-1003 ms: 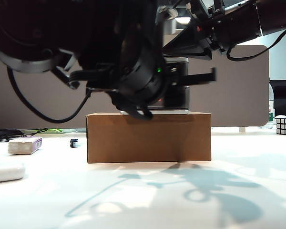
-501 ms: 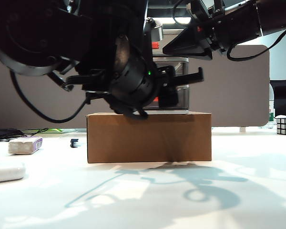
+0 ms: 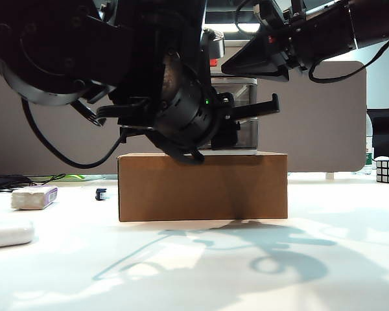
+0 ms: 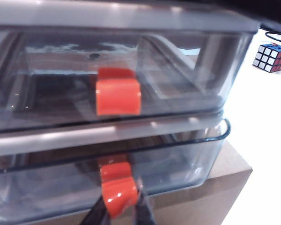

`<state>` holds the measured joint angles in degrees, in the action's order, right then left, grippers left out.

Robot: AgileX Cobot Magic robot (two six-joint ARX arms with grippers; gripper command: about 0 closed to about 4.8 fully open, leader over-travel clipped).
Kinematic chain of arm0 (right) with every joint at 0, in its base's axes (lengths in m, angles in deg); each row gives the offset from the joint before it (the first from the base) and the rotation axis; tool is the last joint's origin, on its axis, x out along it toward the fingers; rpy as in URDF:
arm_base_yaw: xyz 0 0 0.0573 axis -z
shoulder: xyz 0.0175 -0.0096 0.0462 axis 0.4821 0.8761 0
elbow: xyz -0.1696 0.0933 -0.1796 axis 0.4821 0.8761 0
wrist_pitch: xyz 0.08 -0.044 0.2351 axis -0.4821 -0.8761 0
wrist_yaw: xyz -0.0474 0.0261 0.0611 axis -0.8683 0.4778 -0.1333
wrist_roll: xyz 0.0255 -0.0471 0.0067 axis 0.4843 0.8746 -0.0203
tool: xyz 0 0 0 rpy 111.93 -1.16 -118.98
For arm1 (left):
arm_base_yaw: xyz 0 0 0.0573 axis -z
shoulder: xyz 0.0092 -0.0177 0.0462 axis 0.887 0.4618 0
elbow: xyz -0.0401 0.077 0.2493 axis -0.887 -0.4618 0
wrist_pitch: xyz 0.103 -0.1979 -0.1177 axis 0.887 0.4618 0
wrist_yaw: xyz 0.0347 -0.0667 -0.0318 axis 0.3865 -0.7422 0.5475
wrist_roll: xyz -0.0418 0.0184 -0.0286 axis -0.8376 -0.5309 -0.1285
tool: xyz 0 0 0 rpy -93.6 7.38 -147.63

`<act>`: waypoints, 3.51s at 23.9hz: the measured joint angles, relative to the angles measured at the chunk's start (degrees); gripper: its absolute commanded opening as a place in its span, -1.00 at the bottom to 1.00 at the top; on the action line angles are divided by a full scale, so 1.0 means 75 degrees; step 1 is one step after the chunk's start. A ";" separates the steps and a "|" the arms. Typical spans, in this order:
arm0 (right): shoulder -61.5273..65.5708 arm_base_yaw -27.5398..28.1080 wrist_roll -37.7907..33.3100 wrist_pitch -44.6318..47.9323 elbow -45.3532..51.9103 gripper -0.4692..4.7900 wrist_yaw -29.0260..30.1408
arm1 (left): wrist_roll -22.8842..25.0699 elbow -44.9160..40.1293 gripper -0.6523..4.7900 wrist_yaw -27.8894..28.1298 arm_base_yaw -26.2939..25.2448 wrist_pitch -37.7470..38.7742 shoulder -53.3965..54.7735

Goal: Open the third layer of the drawer on the table, pick up the earphone case on the table and put it in, and finally close the drawer.

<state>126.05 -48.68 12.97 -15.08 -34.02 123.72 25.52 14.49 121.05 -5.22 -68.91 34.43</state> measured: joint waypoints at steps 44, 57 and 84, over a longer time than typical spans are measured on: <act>0.0003 0.0000 0.0000 0.0143 -0.0012 -0.84 -0.0050 | -0.0125 0.0012 -0.07 0.2521 0.2328 0.1236 -0.0434; 0.0003 0.0006 0.0000 -0.0370 -0.0015 -0.84 0.0256 | -0.4301 0.0009 -0.09 0.3290 0.2600 0.9946 -0.3503; -0.0041 0.0015 -0.0003 -0.0801 -0.0015 -0.84 0.0775 | 0.3794 -0.0402 -0.17 -0.6164 -0.5473 1.1765 -0.6458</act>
<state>125.75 -48.57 12.94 -21.09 -34.13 129.54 53.97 11.47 74.82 -46.27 19.33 -14.01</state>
